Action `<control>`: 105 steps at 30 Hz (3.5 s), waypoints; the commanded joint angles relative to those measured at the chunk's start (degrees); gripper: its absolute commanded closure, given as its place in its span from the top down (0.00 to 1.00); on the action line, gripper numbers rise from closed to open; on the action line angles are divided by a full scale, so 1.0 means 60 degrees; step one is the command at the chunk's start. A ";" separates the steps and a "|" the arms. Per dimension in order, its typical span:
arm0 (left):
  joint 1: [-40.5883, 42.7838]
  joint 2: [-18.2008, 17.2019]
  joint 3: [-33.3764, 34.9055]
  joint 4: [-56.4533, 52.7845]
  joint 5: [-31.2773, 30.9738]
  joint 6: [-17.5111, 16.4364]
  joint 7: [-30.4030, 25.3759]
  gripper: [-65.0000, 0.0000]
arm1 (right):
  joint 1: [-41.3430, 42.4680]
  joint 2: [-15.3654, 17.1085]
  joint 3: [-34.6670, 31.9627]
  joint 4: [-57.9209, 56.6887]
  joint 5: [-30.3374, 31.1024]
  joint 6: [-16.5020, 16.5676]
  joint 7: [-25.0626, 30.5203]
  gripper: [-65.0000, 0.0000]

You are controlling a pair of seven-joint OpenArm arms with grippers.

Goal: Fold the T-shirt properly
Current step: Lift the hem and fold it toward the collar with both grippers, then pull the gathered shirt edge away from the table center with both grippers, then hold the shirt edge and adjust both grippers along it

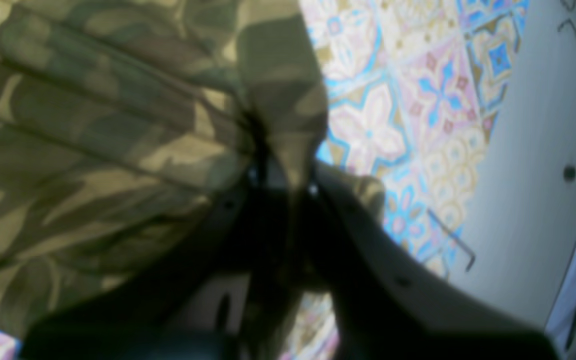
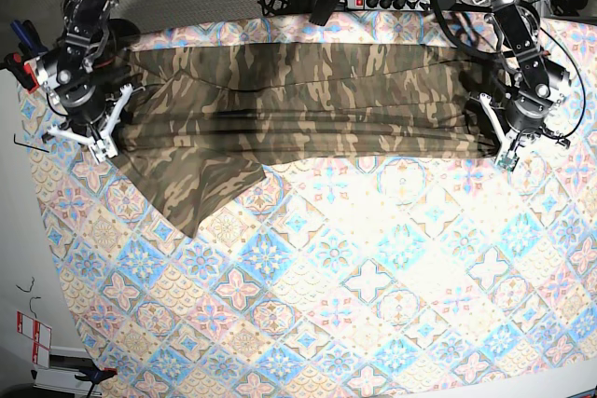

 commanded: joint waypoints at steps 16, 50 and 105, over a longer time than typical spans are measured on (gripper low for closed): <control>0.1442 -0.0243 0.0806 -0.0202 0.0363 0.0388 0.0077 0.06 | -0.0142 -0.0550 0.1938 -0.0512 -0.0367 -0.0380 -0.1512 0.02; 0.1735 0.0607 -0.0908 0.1234 -0.0838 0.0388 0.0135 0.42 | -0.0127 -0.0550 0.1982 0.0441 -0.0367 -0.0380 -0.2011 0.74; 0.3684 0.0270 -0.1890 0.3007 -0.2421 0.0388 0.0106 0.42 | -0.0127 -0.0550 0.1909 0.0441 -0.0367 -0.0380 -0.2011 0.75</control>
